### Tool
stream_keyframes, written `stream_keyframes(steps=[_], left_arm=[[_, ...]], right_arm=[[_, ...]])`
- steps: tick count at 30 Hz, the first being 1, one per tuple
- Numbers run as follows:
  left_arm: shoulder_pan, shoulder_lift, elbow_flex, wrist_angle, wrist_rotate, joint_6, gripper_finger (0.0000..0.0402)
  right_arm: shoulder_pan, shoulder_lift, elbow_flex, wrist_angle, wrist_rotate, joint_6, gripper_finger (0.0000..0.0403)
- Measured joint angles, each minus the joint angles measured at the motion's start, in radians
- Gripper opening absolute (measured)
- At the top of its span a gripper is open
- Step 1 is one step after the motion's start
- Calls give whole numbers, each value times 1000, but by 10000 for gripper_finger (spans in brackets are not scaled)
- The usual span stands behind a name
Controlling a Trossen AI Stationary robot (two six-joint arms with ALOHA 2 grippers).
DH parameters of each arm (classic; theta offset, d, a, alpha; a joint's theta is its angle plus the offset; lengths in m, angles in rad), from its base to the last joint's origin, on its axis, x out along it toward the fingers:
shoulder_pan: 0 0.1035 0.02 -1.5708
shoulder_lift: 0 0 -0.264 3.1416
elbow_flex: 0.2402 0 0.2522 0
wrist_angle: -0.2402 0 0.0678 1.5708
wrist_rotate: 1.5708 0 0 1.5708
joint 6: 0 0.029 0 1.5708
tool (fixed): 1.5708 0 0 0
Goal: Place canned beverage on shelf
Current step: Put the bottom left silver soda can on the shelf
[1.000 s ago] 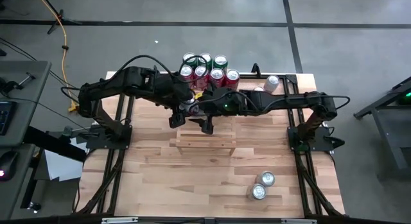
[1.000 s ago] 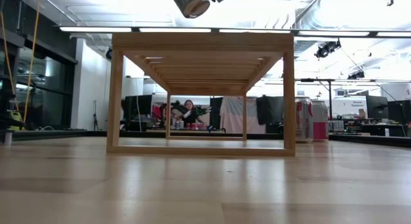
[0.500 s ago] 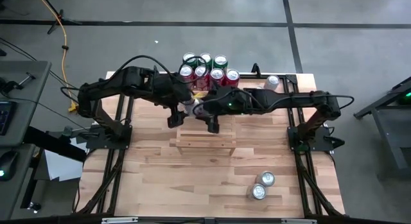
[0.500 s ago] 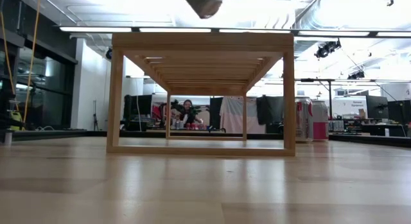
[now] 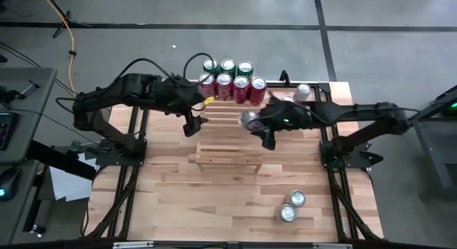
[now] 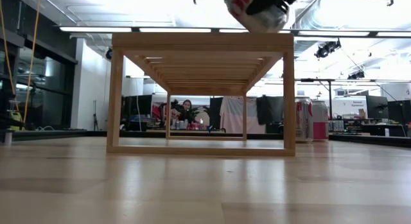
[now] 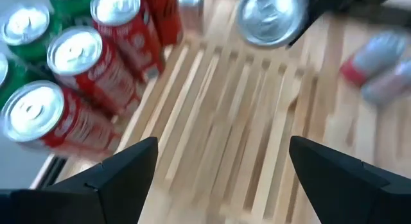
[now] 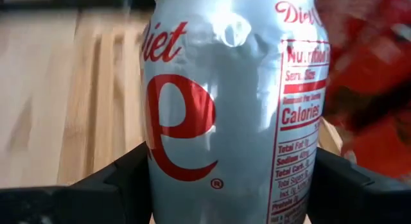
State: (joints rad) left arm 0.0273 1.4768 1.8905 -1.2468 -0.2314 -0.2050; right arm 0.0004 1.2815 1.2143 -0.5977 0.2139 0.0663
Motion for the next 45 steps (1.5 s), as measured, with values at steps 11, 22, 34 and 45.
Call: stream_keyframes(steps=[11,22,34,45], left_arm=[[-1,-266,-655,884,11,-164,344],[-14,-282,-760,1037,2,-228,344],[-36,-292,-759,968,-106,-70,344],[-38,-177,-759,983,-261,-44,344]], right_arm=[[86,-79,-420,918,394,113,284],[101,233,-264,1024,457,-31,284],[82,414,-238,1328,428,-49,284],[77,439,-218,1308,443,-70,284]])
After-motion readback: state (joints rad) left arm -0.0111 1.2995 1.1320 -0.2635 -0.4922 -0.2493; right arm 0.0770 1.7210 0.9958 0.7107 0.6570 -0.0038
